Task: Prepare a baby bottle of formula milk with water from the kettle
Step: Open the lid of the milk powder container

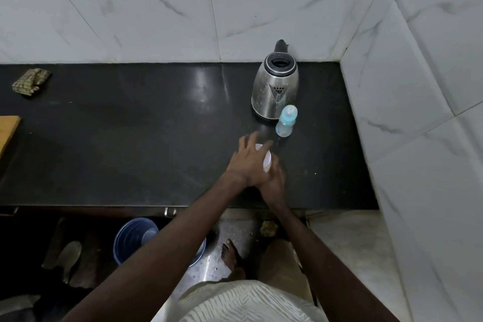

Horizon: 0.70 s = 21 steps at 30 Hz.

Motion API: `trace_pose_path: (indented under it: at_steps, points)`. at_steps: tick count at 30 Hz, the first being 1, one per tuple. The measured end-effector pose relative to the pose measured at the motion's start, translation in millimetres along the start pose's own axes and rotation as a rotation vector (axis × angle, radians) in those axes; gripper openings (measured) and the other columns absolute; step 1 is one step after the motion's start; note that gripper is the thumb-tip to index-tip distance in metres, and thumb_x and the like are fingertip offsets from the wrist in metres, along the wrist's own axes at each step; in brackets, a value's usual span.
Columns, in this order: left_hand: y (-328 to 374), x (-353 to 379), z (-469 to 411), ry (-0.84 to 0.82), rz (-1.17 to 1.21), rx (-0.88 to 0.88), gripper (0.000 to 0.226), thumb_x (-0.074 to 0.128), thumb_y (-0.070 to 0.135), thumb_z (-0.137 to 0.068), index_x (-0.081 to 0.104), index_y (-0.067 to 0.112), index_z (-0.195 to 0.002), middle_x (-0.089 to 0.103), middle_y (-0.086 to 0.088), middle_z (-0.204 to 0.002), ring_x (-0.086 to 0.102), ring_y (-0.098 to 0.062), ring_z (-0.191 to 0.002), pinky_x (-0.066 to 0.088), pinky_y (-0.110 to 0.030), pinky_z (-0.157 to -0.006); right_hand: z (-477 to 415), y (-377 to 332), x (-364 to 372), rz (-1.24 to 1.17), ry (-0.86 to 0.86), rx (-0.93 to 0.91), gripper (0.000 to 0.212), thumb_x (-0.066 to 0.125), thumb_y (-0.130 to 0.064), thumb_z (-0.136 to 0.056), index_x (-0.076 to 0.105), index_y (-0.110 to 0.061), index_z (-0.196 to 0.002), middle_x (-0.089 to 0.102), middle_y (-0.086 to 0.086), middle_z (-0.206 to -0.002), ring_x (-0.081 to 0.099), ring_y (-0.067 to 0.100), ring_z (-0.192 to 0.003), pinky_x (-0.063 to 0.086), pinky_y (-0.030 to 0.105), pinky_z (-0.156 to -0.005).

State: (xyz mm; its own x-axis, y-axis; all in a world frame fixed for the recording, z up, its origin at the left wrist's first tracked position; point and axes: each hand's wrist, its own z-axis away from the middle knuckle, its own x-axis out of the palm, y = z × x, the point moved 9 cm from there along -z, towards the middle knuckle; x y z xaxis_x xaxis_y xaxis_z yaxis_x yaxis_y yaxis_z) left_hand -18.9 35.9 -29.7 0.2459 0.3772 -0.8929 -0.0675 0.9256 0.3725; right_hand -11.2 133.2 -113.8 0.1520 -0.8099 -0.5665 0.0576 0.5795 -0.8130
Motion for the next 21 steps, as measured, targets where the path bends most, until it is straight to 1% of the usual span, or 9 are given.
trace_pose_path:
  at_steps: [1,3,5,7,11,14,16,18,21]
  points:
    - [5,3,-1,-0.045,-0.034,0.063,0.074,0.072,0.046,-0.082,0.042,0.033,-0.149,0.016,-0.003,-0.164,0.014,-0.035,-0.150,0.046,-0.057,-0.105,0,1,1,0.009,0.017,-0.009,0.074,0.065,-0.048,-0.085,0.047,-0.012,-0.147,0.062,0.012,-0.140,0.062,0.030,-0.127,0.049,0.055,-0.107]
    - [7,4,-2,-0.122,-0.102,0.090,0.068,0.075,0.037,-0.080,0.050,0.032,-0.143,0.026,-0.002,-0.159,0.024,-0.033,-0.145,0.050,-0.052,-0.100,-1,2,1,0.012,0.013,-0.019,0.082,0.062,-0.055,-0.082,0.045,-0.011,-0.149,0.060,0.013,-0.144,0.060,0.030,-0.130,0.046,0.053,-0.111]
    - [2,-5,-5,-0.114,-0.086,-0.006,0.064,0.076,0.036,-0.081,0.053,0.030,-0.141,0.039,-0.004,-0.145,0.035,-0.032,-0.134,0.053,-0.049,-0.093,-1,-1,1,0.020,-0.014,-0.025,0.096,0.064,-0.063,-0.074,0.041,-0.012,-0.152,0.056,0.010,-0.149,0.056,0.027,-0.135,0.042,0.047,-0.115]
    - [-1,-10,-7,-0.079,-0.040,-0.115,0.061,0.073,0.045,-0.084,0.053,0.029,-0.139,0.043,-0.007,-0.137,0.039,-0.034,-0.129,0.052,-0.048,-0.091,-3,0,2,0.017,-0.027,-0.024,0.102,0.069,-0.066,-0.068,0.040,-0.014,-0.152,0.059,0.006,-0.147,0.057,0.025,-0.133,0.044,0.046,-0.112]
    - [-6,-16,-7,0.062,0.026,-0.368,0.062,0.065,0.060,-0.084,0.055,0.019,-0.129,0.051,-0.014,-0.127,0.054,-0.040,-0.116,0.050,-0.045,-0.091,-8,10,6,-0.036,-0.034,0.001,0.093,0.063,-0.070,-0.070,0.050,-0.015,-0.144,0.068,0.005,-0.133,0.066,0.024,-0.121,0.051,0.048,-0.105]
    - [-9,-33,-8,0.190,0.104,-0.450,0.064,0.061,0.063,-0.086,0.055,0.011,-0.123,0.060,-0.018,-0.122,0.063,-0.040,-0.112,0.050,-0.043,-0.092,-11,9,4,-0.059,-0.033,-0.013,0.093,0.079,-0.060,-0.067,0.046,-0.026,-0.147,0.064,-0.005,-0.138,0.063,0.017,-0.125,0.050,0.042,-0.107]
    - [-18,-47,-9,0.238,0.140,-0.471,0.065,0.061,0.062,-0.087,0.053,0.009,-0.124,0.062,-0.020,-0.122,0.063,-0.043,-0.113,0.050,-0.045,-0.091,-10,10,1,-0.059,-0.024,-0.002,0.096,0.092,-0.053,-0.058,0.048,-0.031,-0.141,0.064,-0.011,-0.135,0.063,0.016,-0.124,0.051,0.044,-0.104]
    - [-34,-58,-9,0.271,0.217,-0.495,0.069,0.063,0.060,-0.088,0.047,0.010,-0.132,0.058,-0.023,-0.126,0.061,-0.047,-0.116,0.050,-0.048,-0.093,-9,10,0,-0.047,-0.012,0.002,0.100,0.098,-0.047,-0.051,0.050,-0.029,-0.136,0.066,-0.008,-0.130,0.063,0.019,-0.121,0.052,0.044,-0.100]
    - [-70,-64,-1,0.357,0.395,-0.526,0.082,0.073,0.055,-0.088,0.036,0.007,-0.143,0.049,-0.025,-0.136,0.056,-0.049,-0.121,0.048,-0.050,-0.098,-9,8,-1,-0.014,-0.001,-0.012,0.102,0.101,-0.044,-0.048,0.052,-0.021,-0.135,0.066,-0.001,-0.131,0.061,0.024,-0.122,0.050,0.046,-0.101]
